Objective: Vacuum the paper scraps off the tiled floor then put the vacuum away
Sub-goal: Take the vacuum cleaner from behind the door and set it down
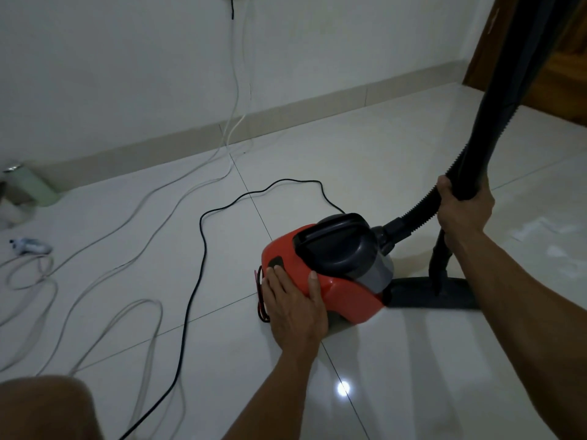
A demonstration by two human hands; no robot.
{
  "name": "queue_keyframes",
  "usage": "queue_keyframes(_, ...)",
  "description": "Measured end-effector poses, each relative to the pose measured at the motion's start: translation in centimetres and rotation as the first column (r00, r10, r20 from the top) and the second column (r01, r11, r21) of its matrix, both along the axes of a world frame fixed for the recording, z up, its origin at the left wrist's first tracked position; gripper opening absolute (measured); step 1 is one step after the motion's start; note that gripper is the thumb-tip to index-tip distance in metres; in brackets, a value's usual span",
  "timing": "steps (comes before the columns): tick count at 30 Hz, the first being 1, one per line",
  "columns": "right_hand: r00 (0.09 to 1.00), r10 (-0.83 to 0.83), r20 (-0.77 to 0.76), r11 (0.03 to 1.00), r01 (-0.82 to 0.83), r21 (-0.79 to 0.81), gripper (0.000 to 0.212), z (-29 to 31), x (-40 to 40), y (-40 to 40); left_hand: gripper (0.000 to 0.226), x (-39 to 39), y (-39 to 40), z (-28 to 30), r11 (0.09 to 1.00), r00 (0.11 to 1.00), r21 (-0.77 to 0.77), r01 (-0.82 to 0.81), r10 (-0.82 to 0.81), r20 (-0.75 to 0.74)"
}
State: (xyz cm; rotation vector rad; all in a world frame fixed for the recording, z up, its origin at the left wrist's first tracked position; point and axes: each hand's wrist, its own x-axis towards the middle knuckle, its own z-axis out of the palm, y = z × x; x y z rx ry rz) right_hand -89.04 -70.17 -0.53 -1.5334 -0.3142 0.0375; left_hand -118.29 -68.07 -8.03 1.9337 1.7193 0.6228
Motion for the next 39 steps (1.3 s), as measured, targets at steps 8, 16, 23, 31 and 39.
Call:
queue_keyframes(8,1.000,-0.017,0.002,1.000,0.017,-0.004,0.066,-0.1,-0.2,0.4,0.085,0.0,0.3,-0.7,1.000,0.998,0.024,-0.016,0.017,-0.056)
queue_keyframes(16,1.000,-0.015,0.002,1.000,0.015,-0.022,0.065,0.2,-0.7,0.4,0.088,-0.5,0.2,-0.6,0.999,0.997,0.038,0.004,-0.002,-0.075)
queue_keyframes(23,1.000,-0.007,0.017,0.999,0.008,-0.031,0.067,0.2,-0.7,0.0,0.087,-0.6,0.4,-0.8,0.998,0.997,0.054,0.012,-0.008,-0.071)
queue_keyframes(31,0.999,0.028,0.044,0.998,-0.025,-0.065,0.066,0.0,-0.7,-0.4,0.075,-0.1,1.8,1.1,0.977,0.998,0.205,0.054,-0.050,-0.025)
queue_keyframes(39,0.987,0.122,0.101,0.981,-0.104,-0.166,0.072,0.1,-1.8,-1.6,0.049,8.1,3.3,14.5,0.537,0.817,0.721,0.439,-0.572,-0.071)
